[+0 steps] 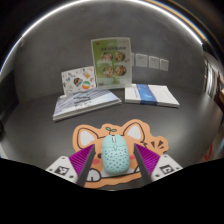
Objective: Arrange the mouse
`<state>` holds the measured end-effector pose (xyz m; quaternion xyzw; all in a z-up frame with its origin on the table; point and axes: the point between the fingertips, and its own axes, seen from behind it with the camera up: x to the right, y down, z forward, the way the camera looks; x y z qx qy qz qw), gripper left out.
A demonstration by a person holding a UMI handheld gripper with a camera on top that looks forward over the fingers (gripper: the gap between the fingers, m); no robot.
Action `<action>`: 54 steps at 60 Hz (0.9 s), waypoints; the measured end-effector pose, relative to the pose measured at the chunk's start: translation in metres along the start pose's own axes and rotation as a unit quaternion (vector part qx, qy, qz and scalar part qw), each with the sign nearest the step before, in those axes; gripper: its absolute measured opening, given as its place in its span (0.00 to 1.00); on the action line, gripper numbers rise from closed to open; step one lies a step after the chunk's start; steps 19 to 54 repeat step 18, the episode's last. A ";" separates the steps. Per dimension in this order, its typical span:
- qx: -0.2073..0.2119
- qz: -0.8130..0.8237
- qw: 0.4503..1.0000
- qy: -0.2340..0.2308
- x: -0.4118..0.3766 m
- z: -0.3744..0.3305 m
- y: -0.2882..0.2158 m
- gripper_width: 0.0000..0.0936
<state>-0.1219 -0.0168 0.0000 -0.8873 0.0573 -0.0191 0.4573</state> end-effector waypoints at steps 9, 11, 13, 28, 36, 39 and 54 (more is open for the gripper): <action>0.027 0.041 0.999 -0.017 -0.012 -0.055 -0.004 0.90; 0.028 0.045 0.998 -0.019 -0.014 -0.069 0.001 0.90; 0.029 0.045 0.998 -0.019 -0.015 -0.084 0.007 0.90; 0.028 0.042 0.999 -0.011 -0.008 -0.119 0.025 0.91; 0.028 0.042 0.999 -0.011 -0.008 -0.119 0.025 0.91; 0.028 0.042 0.999 -0.011 -0.008 -0.119 0.025 0.91; 0.028 0.042 0.999 -0.011 -0.008 -0.119 0.025 0.91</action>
